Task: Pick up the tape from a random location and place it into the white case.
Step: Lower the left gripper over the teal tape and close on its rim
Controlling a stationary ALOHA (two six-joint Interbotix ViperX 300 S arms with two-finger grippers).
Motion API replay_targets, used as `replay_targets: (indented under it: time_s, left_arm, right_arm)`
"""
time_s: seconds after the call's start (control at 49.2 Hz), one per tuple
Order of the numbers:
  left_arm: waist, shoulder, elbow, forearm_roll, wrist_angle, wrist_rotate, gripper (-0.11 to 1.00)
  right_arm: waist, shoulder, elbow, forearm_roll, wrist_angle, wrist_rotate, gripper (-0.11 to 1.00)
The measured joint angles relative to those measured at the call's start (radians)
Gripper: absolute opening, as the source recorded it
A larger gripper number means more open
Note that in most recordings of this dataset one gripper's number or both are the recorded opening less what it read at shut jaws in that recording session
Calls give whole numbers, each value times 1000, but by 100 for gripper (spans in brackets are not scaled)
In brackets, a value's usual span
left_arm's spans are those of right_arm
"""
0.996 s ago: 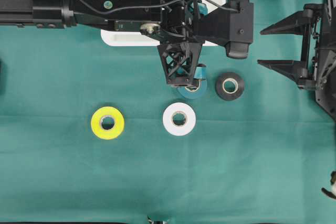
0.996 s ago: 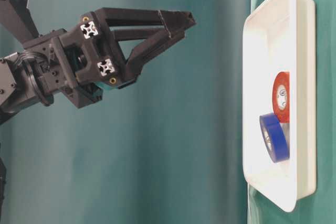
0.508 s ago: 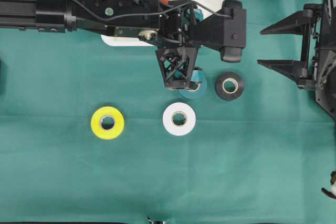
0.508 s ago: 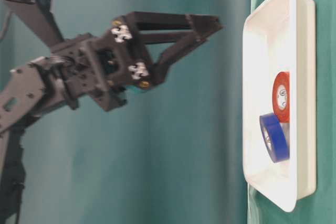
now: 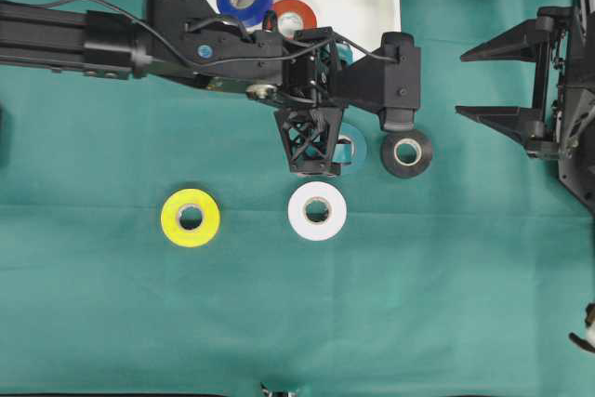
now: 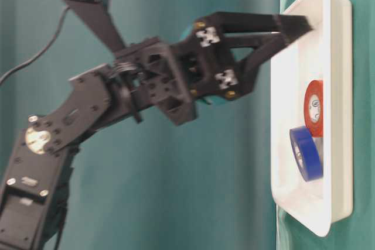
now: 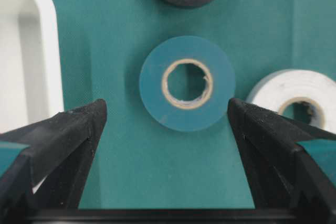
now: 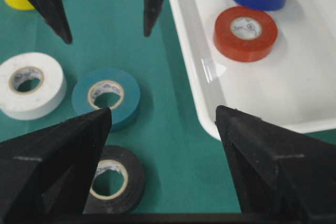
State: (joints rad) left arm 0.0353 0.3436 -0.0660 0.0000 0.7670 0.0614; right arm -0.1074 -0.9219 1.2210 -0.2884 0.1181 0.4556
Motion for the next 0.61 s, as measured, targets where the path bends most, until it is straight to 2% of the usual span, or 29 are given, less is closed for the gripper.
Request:
replay_targets:
  time_s: [0.386,0.61]
  left_arm:
    - [11,107,2,-2,-29,0,98]
    - [11,146,9,-2,-94,0,98]
  right_arm:
    - [2,14,0,0,0,0,84]
    - [0,17,0,0,0,0,84]
